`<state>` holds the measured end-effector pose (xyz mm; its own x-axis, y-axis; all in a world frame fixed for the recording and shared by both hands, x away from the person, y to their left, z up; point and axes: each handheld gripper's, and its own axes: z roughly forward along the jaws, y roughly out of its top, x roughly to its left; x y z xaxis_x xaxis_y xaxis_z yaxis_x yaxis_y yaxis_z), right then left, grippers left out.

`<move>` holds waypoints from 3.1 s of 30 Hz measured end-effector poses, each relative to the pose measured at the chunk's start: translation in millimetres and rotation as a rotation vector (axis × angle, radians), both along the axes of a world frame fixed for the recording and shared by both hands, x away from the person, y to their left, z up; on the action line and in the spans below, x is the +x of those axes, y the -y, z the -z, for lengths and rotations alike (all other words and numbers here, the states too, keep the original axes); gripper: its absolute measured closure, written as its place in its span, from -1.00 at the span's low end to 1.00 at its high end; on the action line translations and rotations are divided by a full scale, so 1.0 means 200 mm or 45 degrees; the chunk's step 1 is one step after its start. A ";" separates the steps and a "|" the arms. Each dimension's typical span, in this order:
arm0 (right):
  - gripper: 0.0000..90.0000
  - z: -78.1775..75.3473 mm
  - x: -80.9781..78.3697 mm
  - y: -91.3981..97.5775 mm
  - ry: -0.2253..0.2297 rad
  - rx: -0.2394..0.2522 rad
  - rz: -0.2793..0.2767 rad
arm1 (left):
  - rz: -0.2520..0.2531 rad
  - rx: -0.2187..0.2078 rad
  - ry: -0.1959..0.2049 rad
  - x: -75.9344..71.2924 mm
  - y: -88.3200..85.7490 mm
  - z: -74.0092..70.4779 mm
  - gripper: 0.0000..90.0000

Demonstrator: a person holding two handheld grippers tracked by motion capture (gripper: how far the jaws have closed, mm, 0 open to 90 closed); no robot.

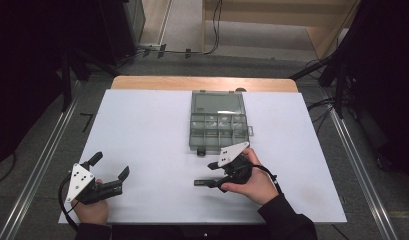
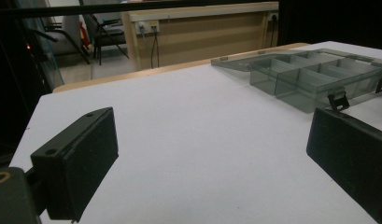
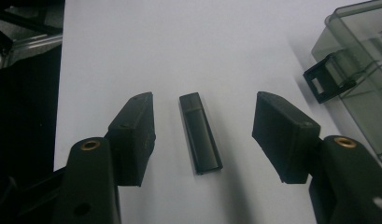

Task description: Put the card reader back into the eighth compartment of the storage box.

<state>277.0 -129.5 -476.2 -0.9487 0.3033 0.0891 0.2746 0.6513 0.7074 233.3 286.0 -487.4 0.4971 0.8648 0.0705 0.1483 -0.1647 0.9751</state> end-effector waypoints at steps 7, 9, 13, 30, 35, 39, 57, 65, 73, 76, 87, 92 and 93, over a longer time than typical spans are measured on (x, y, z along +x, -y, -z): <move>-0.01 0.03 0.00 -0.02 -0.020 -0.035 -0.034 | 0.000 -0.002 0.000 0.00 0.00 0.00 -0.95; 0.04 0.04 0.00 -0.02 -0.024 -0.045 -0.046 | -0.001 -0.002 0.000 0.00 0.00 0.00 -0.95; 0.07 0.05 0.00 -0.03 -0.020 -0.061 -0.062 | 0.000 -0.002 0.000 0.00 0.00 0.00 -0.95; 0.23 0.12 0.01 -0.08 -0.014 -0.130 -0.042 | -0.001 -0.003 0.000 0.00 0.00 0.00 -0.95; 0.28 0.13 0.01 -0.08 -0.013 -0.144 -0.059 | -0.001 -0.004 0.001 0.00 0.00 0.00 -0.95; 0.33 0.13 0.01 -0.08 -0.004 -0.158 -0.063 | -0.001 -0.005 0.000 0.00 0.00 0.00 -0.95; 0.58 0.12 0.01 -0.07 0.057 -0.141 -0.047 | -0.001 -0.006 0.000 0.00 0.00 0.00 -0.95; 0.58 0.09 0.02 -0.04 0.048 -0.108 -0.018 | -0.001 -0.005 0.000 0.00 0.00 0.00 -0.95; 0.58 0.06 0.03 -0.01 0.040 -0.078 0.006 | -0.002 -0.007 -0.001 0.00 0.00 0.00 -0.95; 0.58 0.05 0.03 0.00 0.045 -0.067 0.016 | -0.001 -0.006 -0.001 0.00 0.00 0.00 -0.95; 0.58 0.02 0.04 0.03 0.055 -0.040 0.041 | 0.000 -0.004 0.000 0.00 0.00 0.00 -0.95; 0.58 0.01 0.05 0.04 0.060 -0.026 0.052 | 0.000 -0.003 0.000 0.00 0.00 0.00 -0.95; 0.58 0.00 0.05 0.04 0.061 -0.027 0.054 | 0.000 -0.003 0.000 0.00 0.00 0.00 -0.95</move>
